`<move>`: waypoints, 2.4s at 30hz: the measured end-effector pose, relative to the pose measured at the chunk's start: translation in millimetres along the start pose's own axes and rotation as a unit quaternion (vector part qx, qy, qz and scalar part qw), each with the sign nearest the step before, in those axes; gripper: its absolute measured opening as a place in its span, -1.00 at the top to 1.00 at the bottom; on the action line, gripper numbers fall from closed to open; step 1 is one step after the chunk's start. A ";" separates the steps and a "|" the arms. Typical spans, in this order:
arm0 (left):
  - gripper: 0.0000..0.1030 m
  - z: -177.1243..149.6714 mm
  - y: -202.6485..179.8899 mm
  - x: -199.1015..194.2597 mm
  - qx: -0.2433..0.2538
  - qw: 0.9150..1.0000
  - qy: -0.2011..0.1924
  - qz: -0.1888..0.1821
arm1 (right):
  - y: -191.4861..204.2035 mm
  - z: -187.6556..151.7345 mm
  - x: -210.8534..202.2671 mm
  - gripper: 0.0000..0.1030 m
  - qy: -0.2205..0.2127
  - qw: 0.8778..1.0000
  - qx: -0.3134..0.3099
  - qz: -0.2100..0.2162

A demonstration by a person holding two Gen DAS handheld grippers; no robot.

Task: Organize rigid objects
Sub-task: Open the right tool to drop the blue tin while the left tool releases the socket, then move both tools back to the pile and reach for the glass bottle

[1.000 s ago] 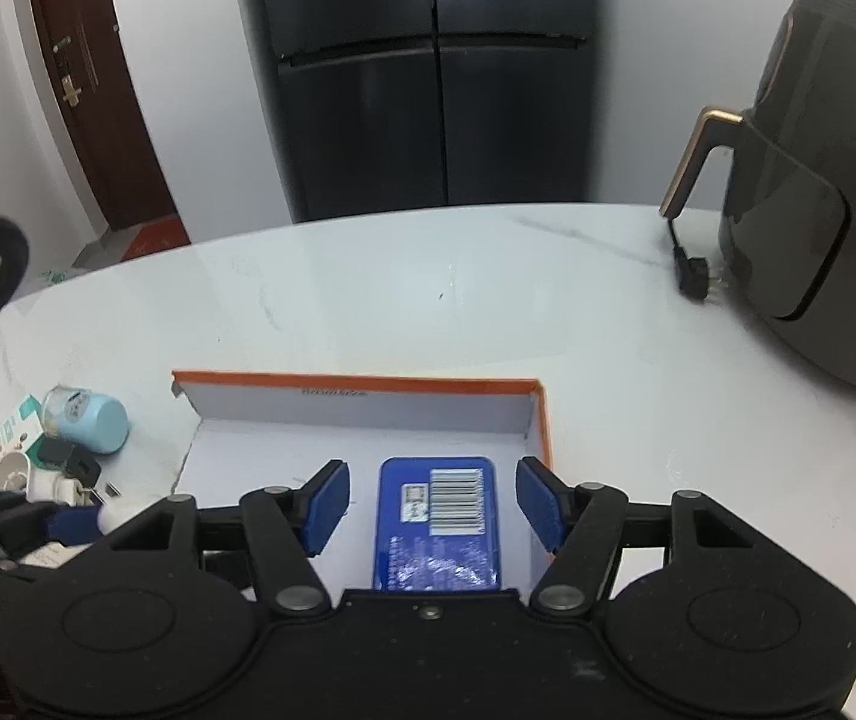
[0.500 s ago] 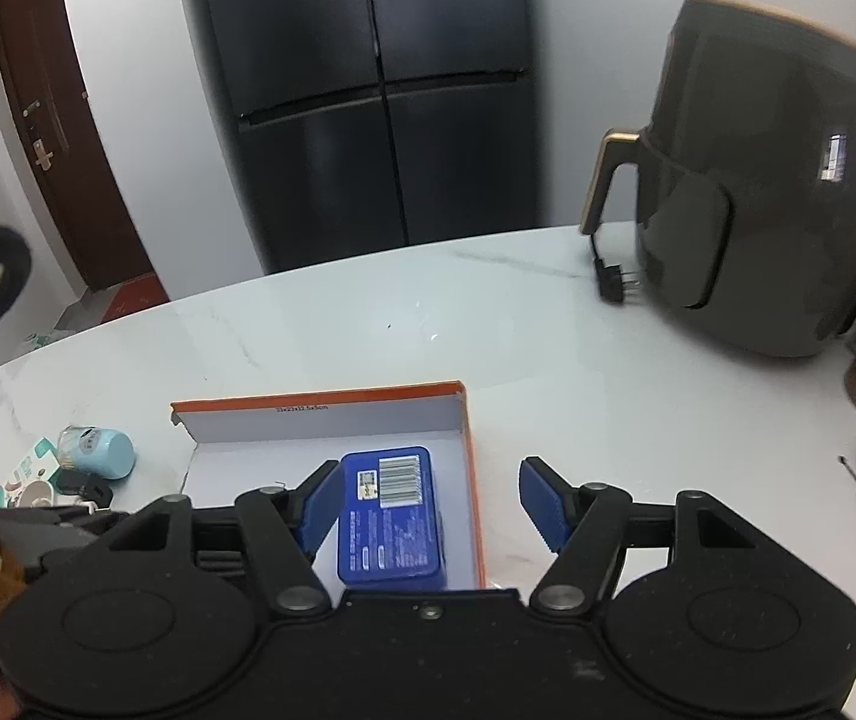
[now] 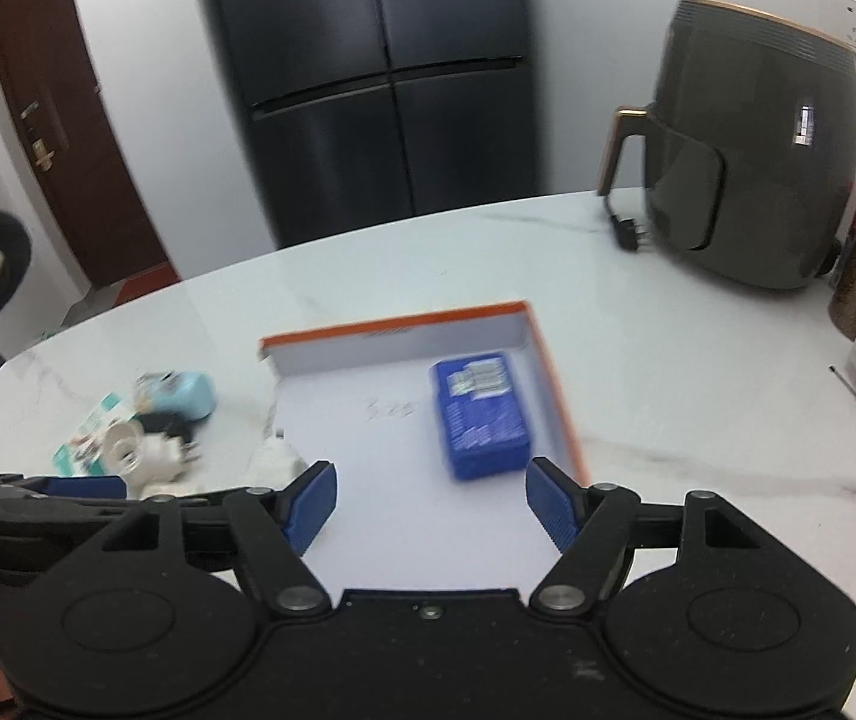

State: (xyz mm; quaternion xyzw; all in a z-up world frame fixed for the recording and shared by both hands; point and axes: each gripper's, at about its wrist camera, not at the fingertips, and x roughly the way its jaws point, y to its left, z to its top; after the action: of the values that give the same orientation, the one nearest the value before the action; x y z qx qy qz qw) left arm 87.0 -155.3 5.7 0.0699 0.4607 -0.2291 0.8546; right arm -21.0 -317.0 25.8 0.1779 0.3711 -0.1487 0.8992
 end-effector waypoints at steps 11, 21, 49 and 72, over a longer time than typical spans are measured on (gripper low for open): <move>-0.98 -28.8 64.8 -40.0 -0.044 0.999 -0.016 0.023 | 70.5 -28.7 -15.7 -0.63 0.017 0.999 -0.023 0.035; -0.99 -47.8 117.4 -59.9 -0.095 0.994 -0.022 0.055 | 114.4 -41.9 -11.0 -0.63 0.026 0.995 -0.069 0.070; -1.00 -71.6 177.1 -38.6 -0.188 0.975 0.012 0.115 | 86.3 -16.5 105.8 -0.63 0.043 0.995 -0.064 0.069; -0.46 -55.7 185.7 34.0 -0.165 0.978 0.012 0.129 | 135.2 -39.4 75.2 -0.64 0.058 0.984 -0.112 0.128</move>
State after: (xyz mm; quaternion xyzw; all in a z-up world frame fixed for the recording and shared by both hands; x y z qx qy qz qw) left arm 145.5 16.4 -70.7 -0.0103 0.4897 -0.0365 0.8710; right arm 60.0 -189.6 -26.1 0.1307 0.4113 0.0202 0.9018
